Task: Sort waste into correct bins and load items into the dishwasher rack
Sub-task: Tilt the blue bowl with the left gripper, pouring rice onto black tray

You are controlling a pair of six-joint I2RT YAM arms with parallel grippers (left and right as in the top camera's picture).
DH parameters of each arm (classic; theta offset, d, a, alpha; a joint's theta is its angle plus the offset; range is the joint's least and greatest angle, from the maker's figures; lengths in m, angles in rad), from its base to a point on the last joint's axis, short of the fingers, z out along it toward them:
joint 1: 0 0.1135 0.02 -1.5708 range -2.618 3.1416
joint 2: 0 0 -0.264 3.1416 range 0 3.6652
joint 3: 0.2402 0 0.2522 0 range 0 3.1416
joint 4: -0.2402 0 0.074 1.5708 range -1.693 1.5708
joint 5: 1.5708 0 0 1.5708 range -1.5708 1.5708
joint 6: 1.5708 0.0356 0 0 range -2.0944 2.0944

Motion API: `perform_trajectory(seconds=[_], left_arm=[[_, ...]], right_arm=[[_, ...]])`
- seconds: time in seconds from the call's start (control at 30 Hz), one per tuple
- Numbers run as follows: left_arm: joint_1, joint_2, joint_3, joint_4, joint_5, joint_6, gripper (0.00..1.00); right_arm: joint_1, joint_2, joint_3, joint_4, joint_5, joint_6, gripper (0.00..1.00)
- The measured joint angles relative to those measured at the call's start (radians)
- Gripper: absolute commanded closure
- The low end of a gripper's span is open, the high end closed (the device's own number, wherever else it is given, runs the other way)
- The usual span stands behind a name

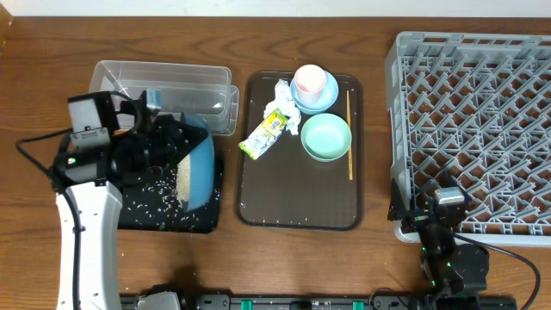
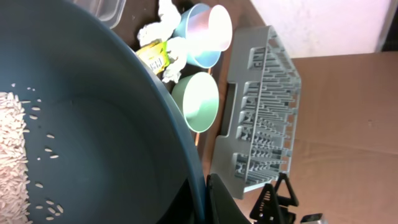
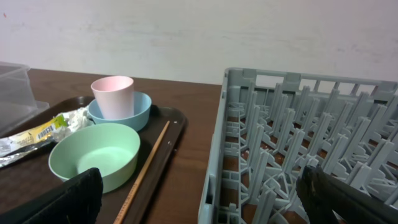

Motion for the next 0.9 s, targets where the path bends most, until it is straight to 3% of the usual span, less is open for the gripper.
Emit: perform_trajectory(seconds=[0.9], left_arm=[[0.33,0.0,-0.118,0.002,0.371,0.076,0.94]], right_arm=[[0.0,0.0,0.0,0.0,0.0,0.0,0.01]])
